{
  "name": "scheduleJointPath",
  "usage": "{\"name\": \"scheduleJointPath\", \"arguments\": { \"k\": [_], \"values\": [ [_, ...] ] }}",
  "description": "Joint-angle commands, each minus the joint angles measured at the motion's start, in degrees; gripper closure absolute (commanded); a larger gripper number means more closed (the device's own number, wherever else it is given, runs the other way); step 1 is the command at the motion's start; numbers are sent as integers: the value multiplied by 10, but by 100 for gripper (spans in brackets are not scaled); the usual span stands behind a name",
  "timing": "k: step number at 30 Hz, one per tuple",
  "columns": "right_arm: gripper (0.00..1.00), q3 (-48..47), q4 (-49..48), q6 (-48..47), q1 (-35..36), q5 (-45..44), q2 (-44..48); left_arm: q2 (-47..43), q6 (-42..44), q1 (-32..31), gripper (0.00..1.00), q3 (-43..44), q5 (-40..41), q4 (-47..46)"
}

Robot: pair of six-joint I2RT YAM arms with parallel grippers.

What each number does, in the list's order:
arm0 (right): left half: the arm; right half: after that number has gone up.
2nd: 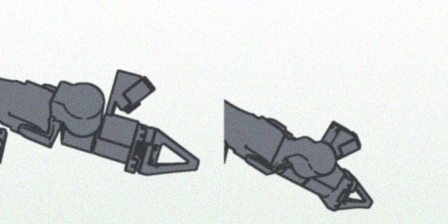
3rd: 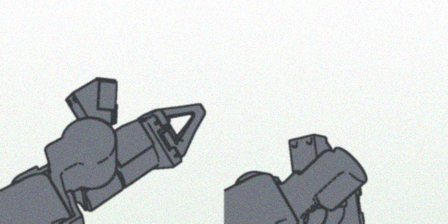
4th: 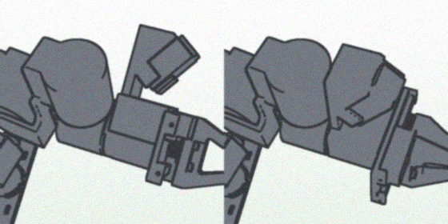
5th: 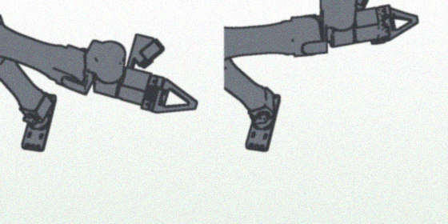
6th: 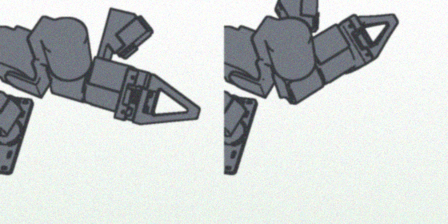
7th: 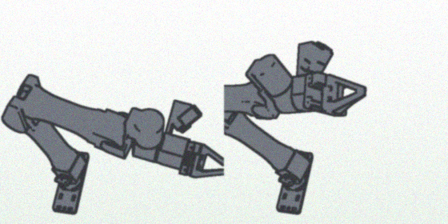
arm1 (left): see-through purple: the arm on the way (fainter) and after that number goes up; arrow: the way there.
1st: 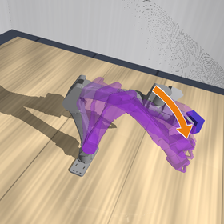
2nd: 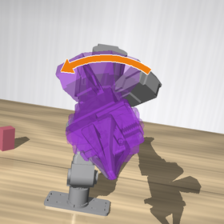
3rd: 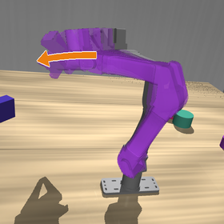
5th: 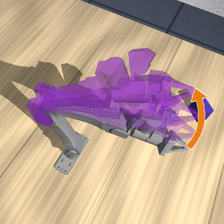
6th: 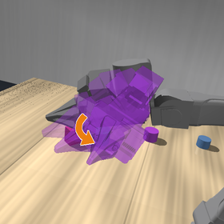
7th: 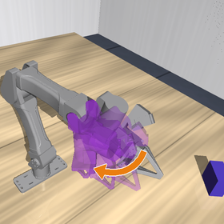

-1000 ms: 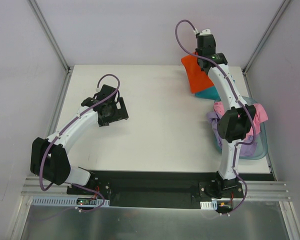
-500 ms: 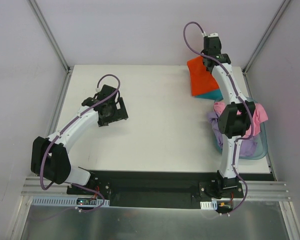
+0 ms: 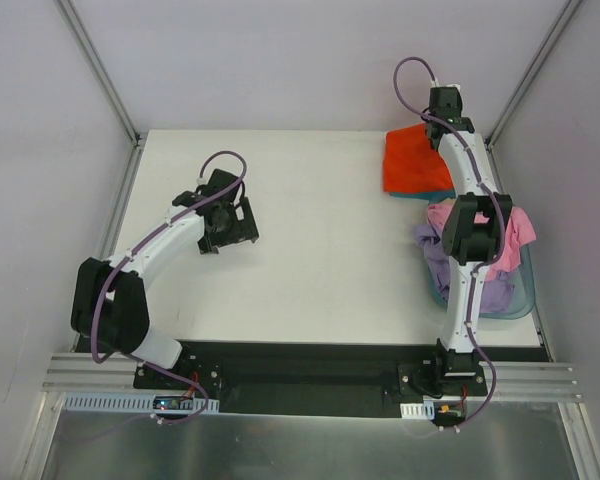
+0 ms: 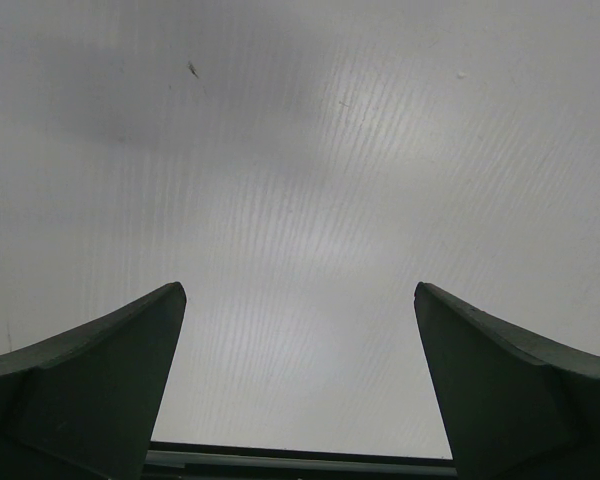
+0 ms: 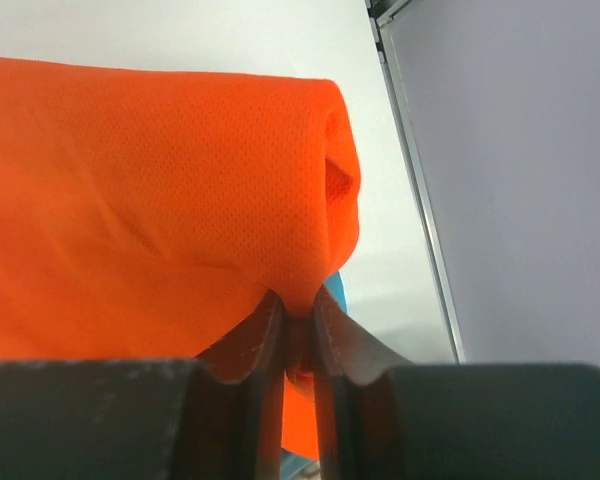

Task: Fold and stack the t-shirts
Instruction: Put the neatly folded tshirt into the corner of the board with the right arm

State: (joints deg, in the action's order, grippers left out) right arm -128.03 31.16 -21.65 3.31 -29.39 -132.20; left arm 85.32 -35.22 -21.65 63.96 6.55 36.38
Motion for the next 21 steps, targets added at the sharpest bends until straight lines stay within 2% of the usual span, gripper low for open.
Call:
{"name": "scheduleJointPath", "arguments": {
  "k": [1, 2, 4, 5, 6, 8, 14, 18, 21],
  "values": [
    [80, -28, -42, 2, -3, -13, -15, 13, -3, 4, 1, 26, 9, 9],
    [78, -28, -44, 2, -5, -16, -17, 16, -2, 5, 1, 27, 7, 10],
    [66, -26, -44, 6, -11, -20, -23, 24, -1, 4, 1, 35, 4, 14],
    [56, -24, -43, 12, -11, -23, -23, 26, 0, 4, 1, 38, 4, 16],
    [27, -21, -43, 15, -13, -25, -22, 27, 0, 4, 1, 41, 4, 19],
    [1, -21, -43, 19, -17, -31, -15, 26, 0, 4, 1, 43, 5, 22],
    [3, 8, -41, 29, -17, -13, 36, 0, -5, 4, 1, 37, 19, 26],
    [3, 37, -11, 50, -18, 24, 108, -36, -10, 4, 1, 22, 22, 28],
    [3, 101, -1, 79, -19, 68, 162, -70, -12, 4, 1, 5, 33, 27]
  ]
}}
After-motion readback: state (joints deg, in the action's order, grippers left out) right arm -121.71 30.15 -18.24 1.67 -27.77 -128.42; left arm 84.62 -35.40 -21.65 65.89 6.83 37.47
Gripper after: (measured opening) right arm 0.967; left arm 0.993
